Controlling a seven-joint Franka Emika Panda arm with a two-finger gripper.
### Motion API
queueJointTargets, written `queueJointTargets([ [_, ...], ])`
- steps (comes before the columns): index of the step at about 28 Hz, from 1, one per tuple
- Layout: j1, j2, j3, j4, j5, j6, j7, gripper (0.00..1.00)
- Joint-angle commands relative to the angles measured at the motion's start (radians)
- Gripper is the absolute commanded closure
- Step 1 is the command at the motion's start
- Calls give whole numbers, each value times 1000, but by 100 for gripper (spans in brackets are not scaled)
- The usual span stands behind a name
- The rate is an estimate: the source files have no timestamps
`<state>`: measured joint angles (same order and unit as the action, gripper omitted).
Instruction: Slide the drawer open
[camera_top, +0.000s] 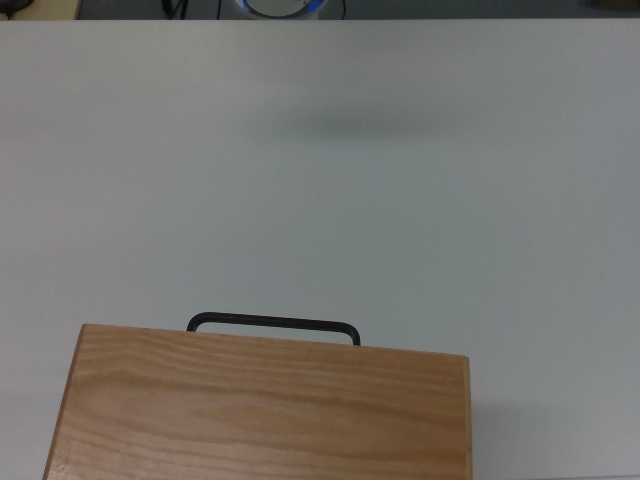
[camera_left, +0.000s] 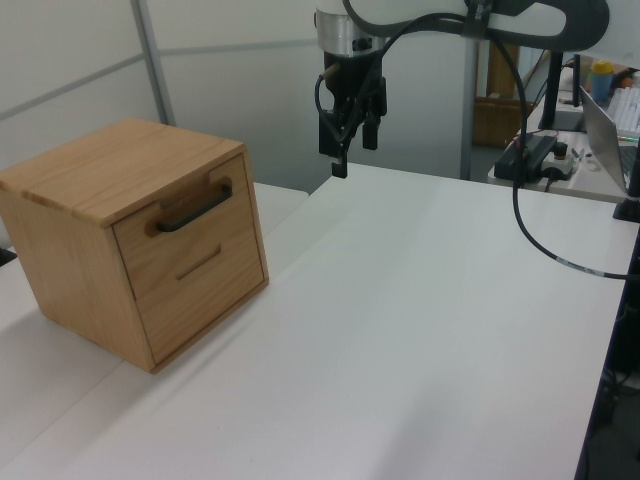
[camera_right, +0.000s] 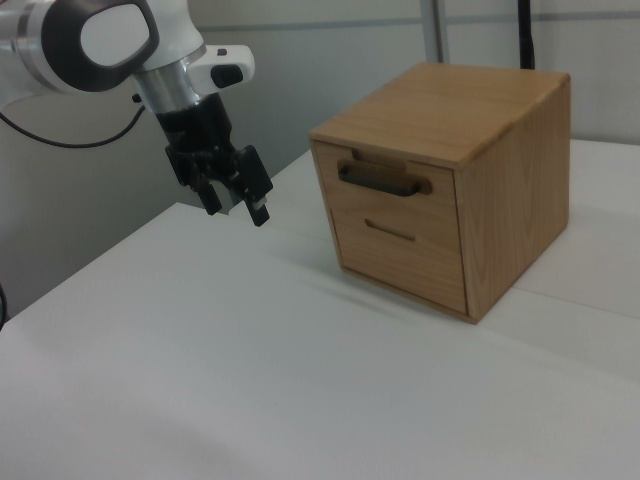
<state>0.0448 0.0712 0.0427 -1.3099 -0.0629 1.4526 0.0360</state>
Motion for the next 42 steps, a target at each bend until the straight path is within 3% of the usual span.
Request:
queueJointTargets([
  [1, 21, -7, -21, -6, 4, -12, -38, 0],
  [14, 20, -10, -23, -5, -9, -15, -18, 0],
  [21, -31, -19, -14, -6, -61, -18, 157, 0],
  [24, -40, -57, -10, -14, -80, -15, 225, 0],
  [35, -132, -339, -10, -291, -74, -9, 389, 0],
  [42, -146, -450, -9, -411, -66, 3, 522, 0],
])
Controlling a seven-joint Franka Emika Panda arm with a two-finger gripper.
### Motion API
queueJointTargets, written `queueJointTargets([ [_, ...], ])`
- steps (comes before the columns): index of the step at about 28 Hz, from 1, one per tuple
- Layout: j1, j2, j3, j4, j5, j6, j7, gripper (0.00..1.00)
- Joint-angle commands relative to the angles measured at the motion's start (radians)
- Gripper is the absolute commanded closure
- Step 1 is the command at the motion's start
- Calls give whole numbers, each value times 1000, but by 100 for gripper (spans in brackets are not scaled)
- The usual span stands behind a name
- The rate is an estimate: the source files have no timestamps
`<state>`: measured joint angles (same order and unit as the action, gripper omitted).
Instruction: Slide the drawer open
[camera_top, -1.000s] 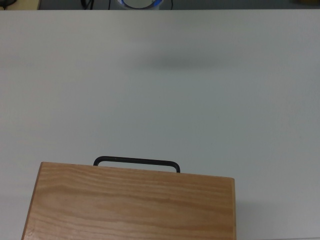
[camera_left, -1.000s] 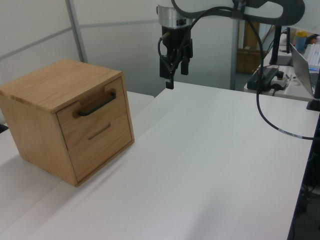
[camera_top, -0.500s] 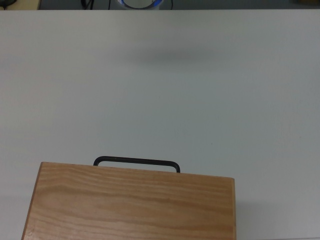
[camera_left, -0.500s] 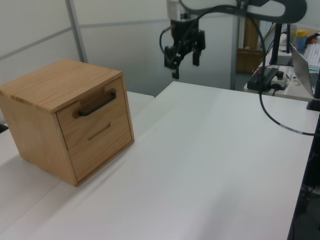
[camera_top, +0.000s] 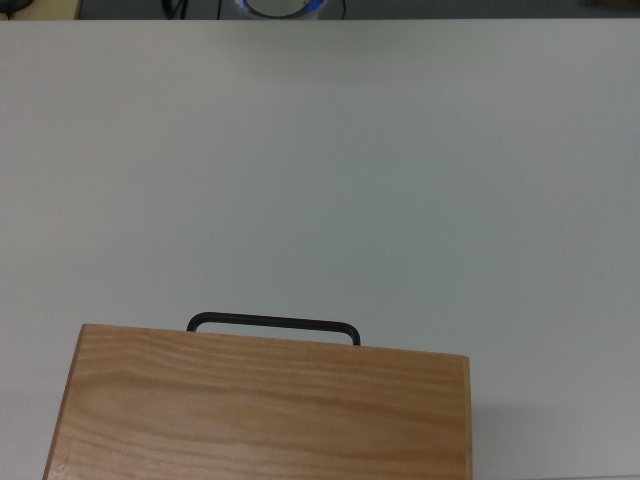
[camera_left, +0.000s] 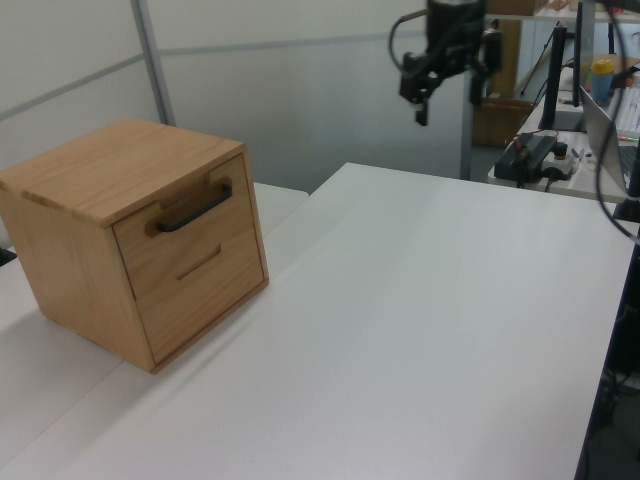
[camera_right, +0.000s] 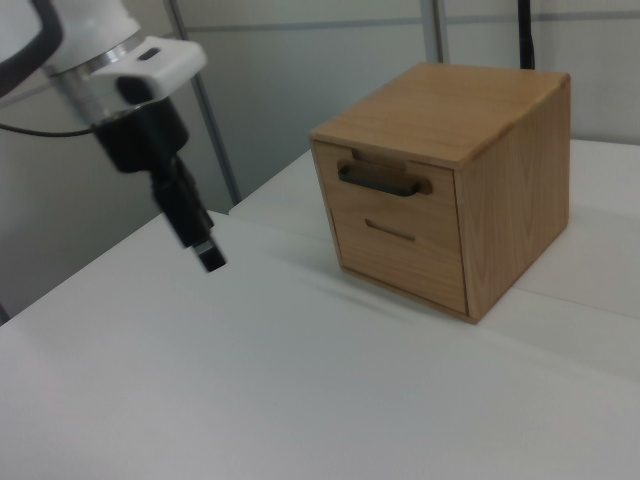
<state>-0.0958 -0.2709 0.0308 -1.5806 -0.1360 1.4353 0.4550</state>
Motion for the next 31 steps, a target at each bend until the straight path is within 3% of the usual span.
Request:
queueJointTargets([
  [1, -5, -116, 3, -148, 9, 20, 120, 0],
  [7, -5, -154, 1, -205, 10, 46, 249, 0],
  [10, -5, -189, 1, -269, 10, 112, 315, 0],
  [18, 1, -182, 1, -360, 30, 283, 523, 0],
  [24, 4, -136, 4, -391, 67, 439, 721, 0],
  [31, 5, -25, 31, -387, 84, 637, 942, 0],
])
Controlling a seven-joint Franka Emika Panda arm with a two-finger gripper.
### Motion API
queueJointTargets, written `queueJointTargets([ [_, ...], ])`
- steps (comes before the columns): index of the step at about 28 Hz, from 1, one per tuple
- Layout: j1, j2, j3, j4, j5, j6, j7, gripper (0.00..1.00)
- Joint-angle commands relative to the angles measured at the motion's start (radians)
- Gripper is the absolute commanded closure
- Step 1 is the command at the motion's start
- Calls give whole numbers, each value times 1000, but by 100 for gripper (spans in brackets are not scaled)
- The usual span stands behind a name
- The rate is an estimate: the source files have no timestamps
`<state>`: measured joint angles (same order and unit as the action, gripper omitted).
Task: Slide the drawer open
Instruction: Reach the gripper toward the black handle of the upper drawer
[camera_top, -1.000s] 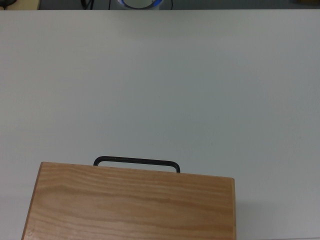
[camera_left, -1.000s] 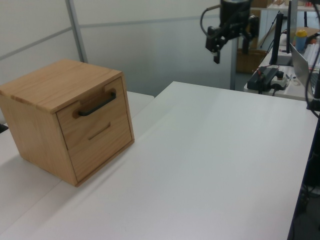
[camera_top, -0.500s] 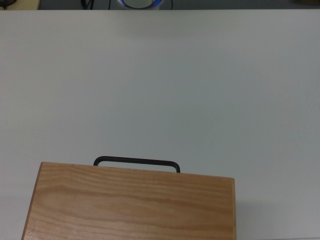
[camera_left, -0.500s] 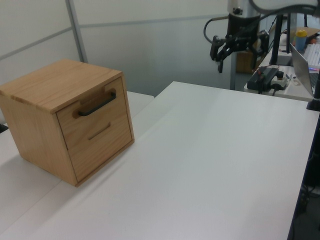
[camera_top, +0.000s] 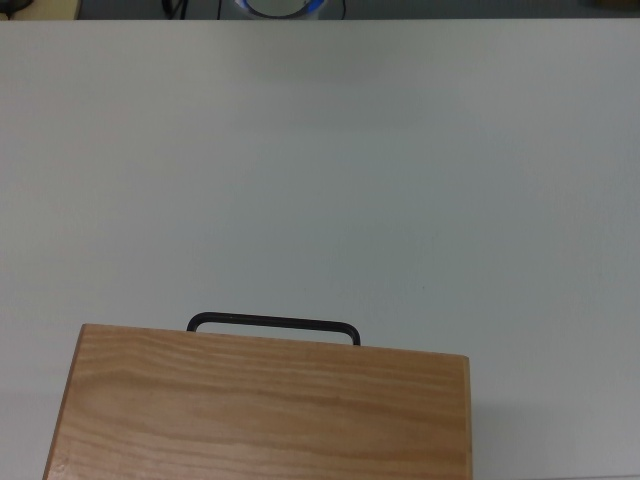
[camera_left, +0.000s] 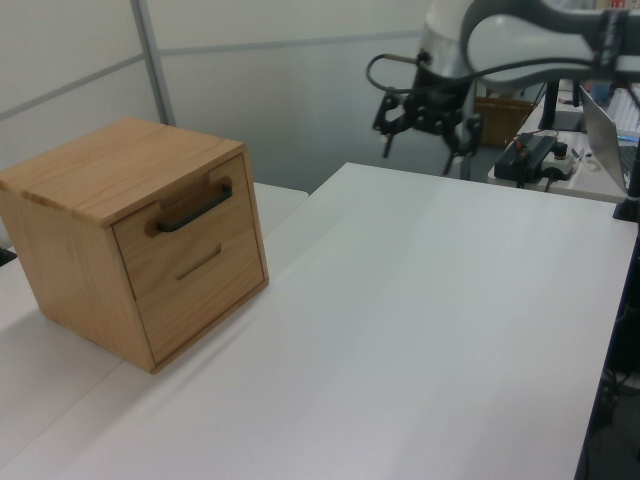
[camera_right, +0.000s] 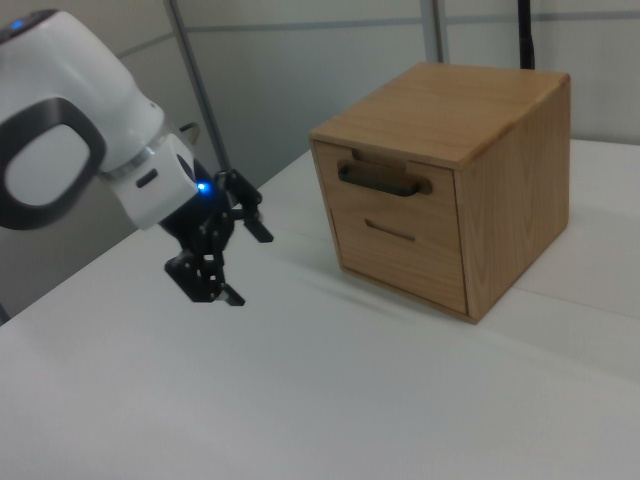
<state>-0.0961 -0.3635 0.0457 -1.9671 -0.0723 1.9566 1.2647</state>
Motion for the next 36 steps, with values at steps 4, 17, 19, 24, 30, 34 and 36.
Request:
queueJointTargets([
  [4, 6, 116, 20, 7, 20, 188, 165, 0],
  [17, 1, 362, 88, 108, 54, 547, 177, 0],
  [19, 1, 397, 92, 135, 57, 570, 177, 0],
  [24, -2, 515, 109, 218, 66, 666, 177, 0],
  [30, -5, 629, 134, 304, 60, 755, 176, 0],
  [34, -1, 702, 144, 362, 55, 803, 170, 0],
  [36, 2, 727, 144, 386, 52, 814, 168, 0],
])
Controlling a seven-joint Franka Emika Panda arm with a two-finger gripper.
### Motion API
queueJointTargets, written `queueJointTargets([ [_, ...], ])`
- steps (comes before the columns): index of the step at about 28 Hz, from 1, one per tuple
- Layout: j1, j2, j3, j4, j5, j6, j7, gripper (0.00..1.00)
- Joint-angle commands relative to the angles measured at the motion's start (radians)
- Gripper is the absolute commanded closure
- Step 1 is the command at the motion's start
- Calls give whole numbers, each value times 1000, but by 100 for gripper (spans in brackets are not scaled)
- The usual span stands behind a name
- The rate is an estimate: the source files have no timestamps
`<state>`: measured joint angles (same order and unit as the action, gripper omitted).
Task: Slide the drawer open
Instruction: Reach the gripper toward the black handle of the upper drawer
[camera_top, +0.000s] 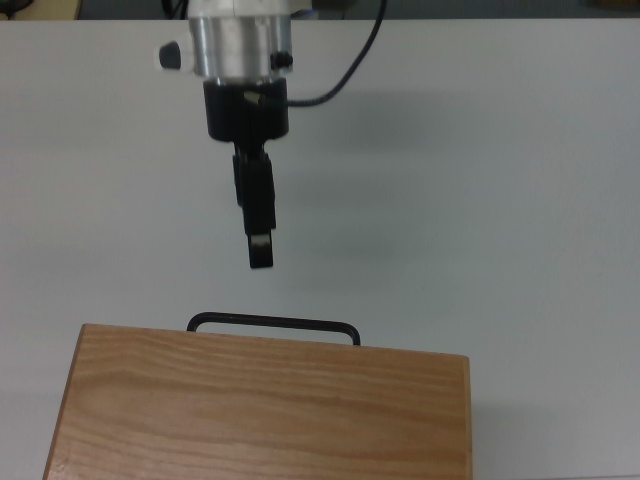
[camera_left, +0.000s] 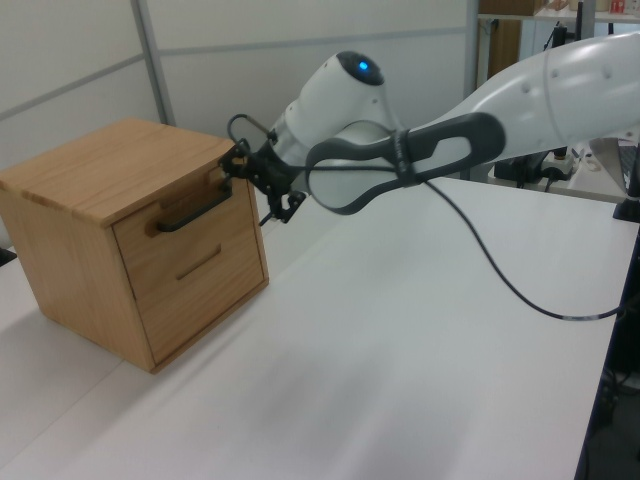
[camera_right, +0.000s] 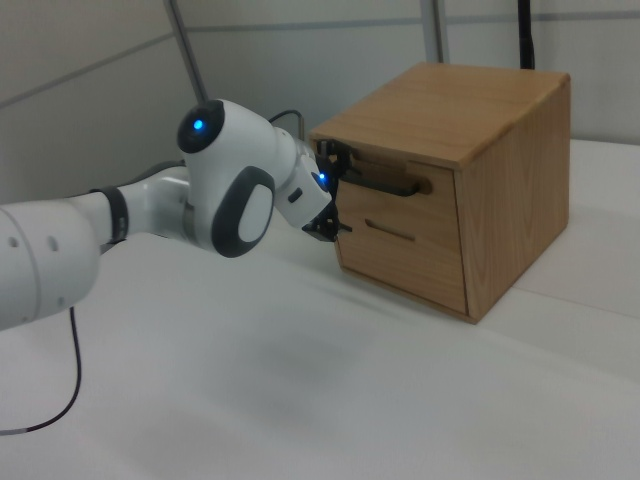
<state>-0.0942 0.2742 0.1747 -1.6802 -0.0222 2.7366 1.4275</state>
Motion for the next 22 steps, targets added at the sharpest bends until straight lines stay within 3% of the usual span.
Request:
queueJointTargets([
  [1, 1, 100, 16, 109, 2, 37, 2, 0],
  [9, 4, 161, 17, 175, -1, 44, -4, 0],
  [17, 5, 188, 17, 182, -28, 84, -25, 1],
  [22, 4, 189, 17, 174, -45, 83, -25, 28],
])
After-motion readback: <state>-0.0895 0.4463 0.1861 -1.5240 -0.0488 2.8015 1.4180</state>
